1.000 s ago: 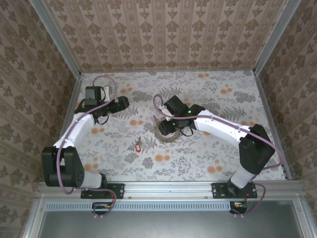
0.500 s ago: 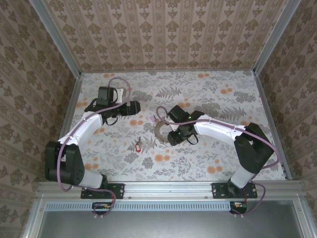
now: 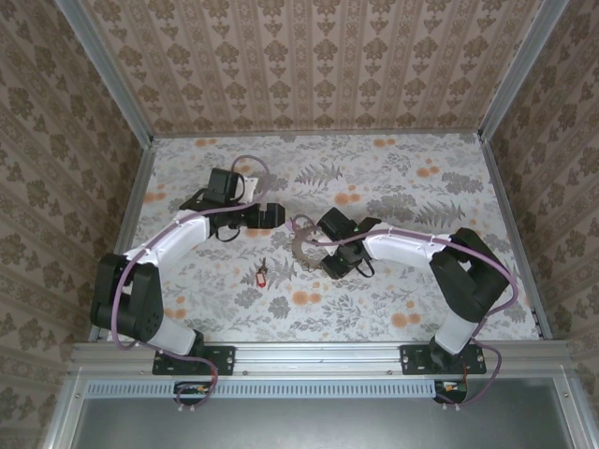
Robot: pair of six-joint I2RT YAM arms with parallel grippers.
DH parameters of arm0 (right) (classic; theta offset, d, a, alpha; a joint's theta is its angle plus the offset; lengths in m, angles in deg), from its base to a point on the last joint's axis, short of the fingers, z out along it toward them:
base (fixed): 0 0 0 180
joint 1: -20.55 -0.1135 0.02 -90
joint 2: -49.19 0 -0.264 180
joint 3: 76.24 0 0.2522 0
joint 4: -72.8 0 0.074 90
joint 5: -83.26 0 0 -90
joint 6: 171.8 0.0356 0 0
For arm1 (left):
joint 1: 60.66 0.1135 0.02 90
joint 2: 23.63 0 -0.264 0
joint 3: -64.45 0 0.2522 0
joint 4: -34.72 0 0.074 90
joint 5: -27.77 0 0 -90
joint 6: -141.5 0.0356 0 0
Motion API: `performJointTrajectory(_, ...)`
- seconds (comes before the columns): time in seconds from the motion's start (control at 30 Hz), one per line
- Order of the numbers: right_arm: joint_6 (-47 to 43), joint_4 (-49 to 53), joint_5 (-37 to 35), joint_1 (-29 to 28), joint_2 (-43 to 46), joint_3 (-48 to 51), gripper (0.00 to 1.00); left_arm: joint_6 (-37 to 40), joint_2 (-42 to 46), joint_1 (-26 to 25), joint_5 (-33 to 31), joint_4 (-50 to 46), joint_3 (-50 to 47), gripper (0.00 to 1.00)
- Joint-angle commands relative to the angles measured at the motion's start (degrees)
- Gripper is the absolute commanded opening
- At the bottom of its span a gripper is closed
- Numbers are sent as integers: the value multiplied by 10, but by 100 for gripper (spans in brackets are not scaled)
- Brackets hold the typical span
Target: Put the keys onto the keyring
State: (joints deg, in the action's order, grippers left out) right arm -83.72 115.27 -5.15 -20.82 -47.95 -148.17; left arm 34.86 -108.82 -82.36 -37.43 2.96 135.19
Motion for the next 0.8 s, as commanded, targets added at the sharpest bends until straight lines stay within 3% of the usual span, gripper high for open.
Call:
performJointTrajectory(0.0,-222,-66,-9,-5,65,53,36,13,4,1,14,-10,9,100)
performJointTrajectory(0.1,-414,-173,14,3,129,151,35,18,8,5,10,-14,14,100)
performJointTrajectory(0.17,-470,-218,31,18,151,184,36,14,10,8,5,-12,14,100)
performJointTrajectory(0.27,-510,-176,112,40,149,170,38,12,12,13,6,-11,15,100)
performJointTrajectory(0.53,-526,-205,135,40,99,161,34,12,15,15,5,-12,15,100)
performJointTrajectory(0.77,-492,-308,76,39,86,188,35,20,23,15,2,-15,17,100)
